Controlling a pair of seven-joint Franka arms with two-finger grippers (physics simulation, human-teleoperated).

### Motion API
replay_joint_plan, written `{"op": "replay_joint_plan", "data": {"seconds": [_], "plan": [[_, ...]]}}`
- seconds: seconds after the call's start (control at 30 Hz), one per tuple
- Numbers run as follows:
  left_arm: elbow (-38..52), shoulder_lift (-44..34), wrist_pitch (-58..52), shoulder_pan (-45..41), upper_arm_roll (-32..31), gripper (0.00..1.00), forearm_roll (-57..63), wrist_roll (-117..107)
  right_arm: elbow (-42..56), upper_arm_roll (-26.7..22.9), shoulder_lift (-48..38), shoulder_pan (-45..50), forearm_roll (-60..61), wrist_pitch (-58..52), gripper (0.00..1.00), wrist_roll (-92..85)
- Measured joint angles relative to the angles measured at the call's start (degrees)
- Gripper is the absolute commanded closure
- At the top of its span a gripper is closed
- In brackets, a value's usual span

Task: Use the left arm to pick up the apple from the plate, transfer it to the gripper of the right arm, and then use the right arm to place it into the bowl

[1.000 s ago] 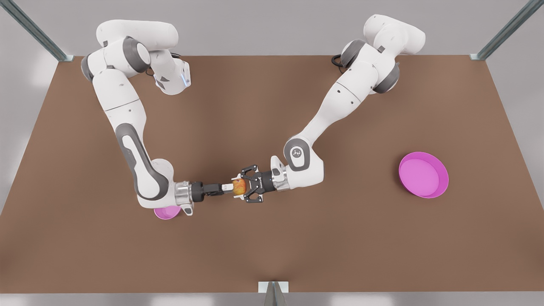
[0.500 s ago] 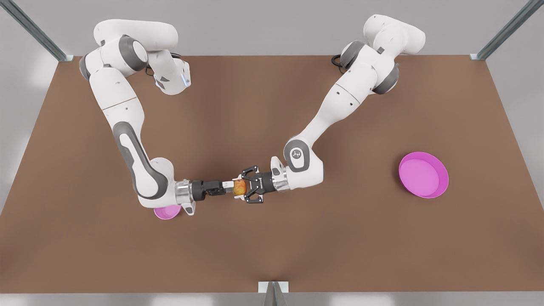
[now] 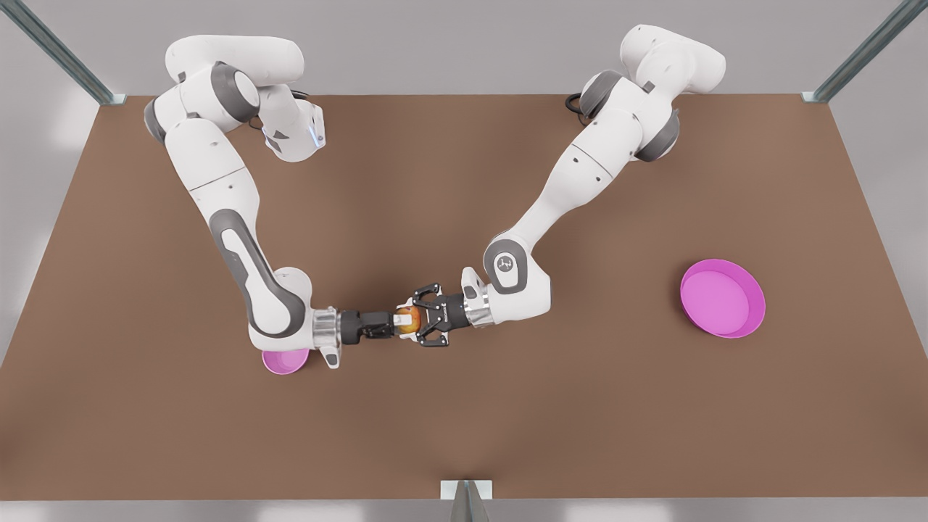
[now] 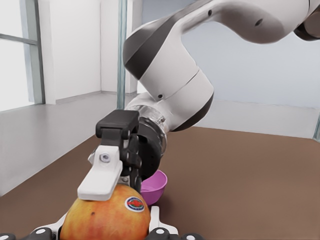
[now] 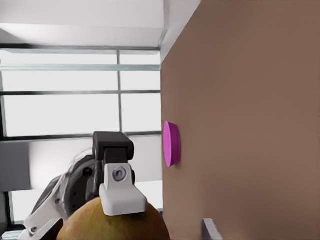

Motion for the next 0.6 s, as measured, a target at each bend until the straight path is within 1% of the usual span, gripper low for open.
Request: {"op": "replay_joint_plan", "data": {"seconds": [0.07, 0.2, 0.4, 0.43, 0.5, 0.57, 0.6], "plan": [[0.00, 0.00, -0.02, 0.00, 0.03, 0.32, 0.00, 0.21, 0.01, 0.04, -0.04, 0.19, 0.26, 0.51, 0.01, -0.37], [0.00, 0.00, -0.04, 0.00, 0.01, 0.32, 0.02, 0.55, -0.04, 0.44, -0.11, 0.37, 0.88, 1.09, 0.06, -1.07], [0.00, 0.00, -0.06, 0.00, 0.01, 0.31, 0.04, 0.93, -0.07, 0.80, -0.32, -0.02, 1.15, 1.21, 0.23, -1.89], [0.00, 0.00, -0.06, 0.00, 0.02, 0.31, 0.05, 0.98, -0.07, 0.83, -0.39, -0.10, 1.19, 1.16, 0.27, -2.01], [0.00, -0.01, -0.08, 0.01, 0.03, 0.31, 0.10, 1.06, -0.08, 0.85, -0.48, -0.16, 1.25, 1.09, 0.27, -2.24], [-0.02, 0.00, -0.14, 0.00, 0.00, 0.01, 0.18, 1.07, -0.08, 0.88, -0.59, -0.18, 1.28, 1.03, 0.27, -2.44], [-0.07, 0.00, -0.16, 0.00, -0.02, 0.01, 0.18, 1.07, -0.08, 0.91, -0.63, -0.18, 1.29, 1.01, 0.27, -2.54]]}}
